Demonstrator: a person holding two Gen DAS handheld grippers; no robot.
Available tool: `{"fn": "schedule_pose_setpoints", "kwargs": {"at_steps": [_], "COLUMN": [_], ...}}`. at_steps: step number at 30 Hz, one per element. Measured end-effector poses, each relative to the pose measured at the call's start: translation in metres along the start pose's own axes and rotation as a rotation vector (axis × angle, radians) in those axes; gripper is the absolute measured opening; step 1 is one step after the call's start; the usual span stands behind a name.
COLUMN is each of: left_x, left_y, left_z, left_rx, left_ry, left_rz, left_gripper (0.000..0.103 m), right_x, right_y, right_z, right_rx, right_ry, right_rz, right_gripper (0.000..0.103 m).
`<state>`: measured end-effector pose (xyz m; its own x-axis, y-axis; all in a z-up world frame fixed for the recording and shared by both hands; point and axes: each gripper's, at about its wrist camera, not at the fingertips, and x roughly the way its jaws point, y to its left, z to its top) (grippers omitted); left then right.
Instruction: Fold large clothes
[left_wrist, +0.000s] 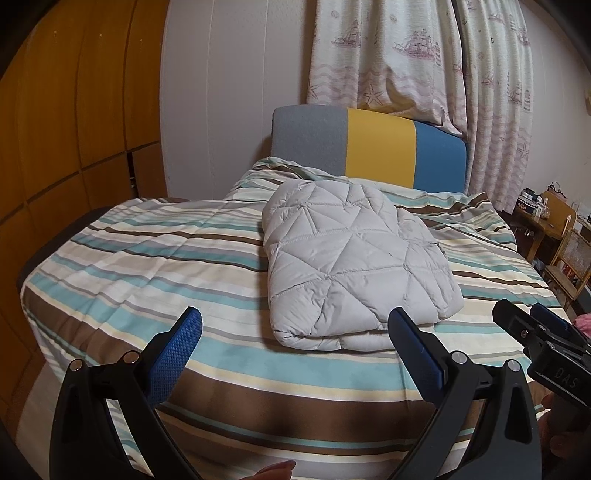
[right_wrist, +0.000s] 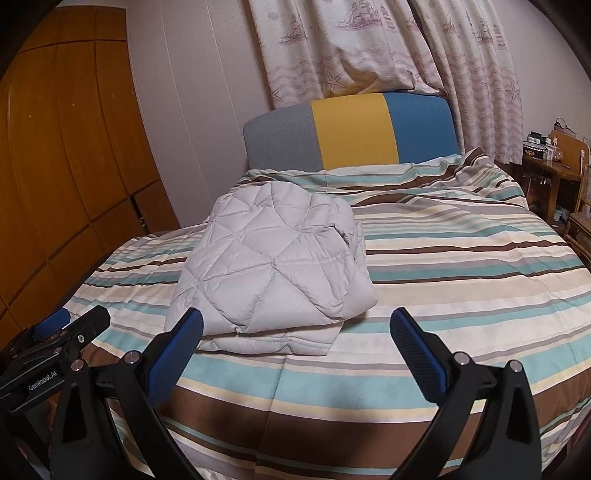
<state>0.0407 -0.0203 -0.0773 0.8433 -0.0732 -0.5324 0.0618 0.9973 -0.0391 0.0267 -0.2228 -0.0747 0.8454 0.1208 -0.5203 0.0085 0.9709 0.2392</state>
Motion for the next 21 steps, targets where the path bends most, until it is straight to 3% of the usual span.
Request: {"fn": "schedule_pose_setpoints", "kwargs": {"at_steps": [21], "left_x": [0.0035], "left_y": [0.0018], "left_z": [-0.0028], "left_rx": [0.0], "left_ry": [0.015], "left_rz": [-0.02], "left_gripper": [0.1], "right_x": [0.0039], "right_y": [-0.0013], "right_z": [-0.0019], "right_rx": [0.006], "right_ry": [0.014], "right_rz": [0.007], "right_gripper": [0.101]}}
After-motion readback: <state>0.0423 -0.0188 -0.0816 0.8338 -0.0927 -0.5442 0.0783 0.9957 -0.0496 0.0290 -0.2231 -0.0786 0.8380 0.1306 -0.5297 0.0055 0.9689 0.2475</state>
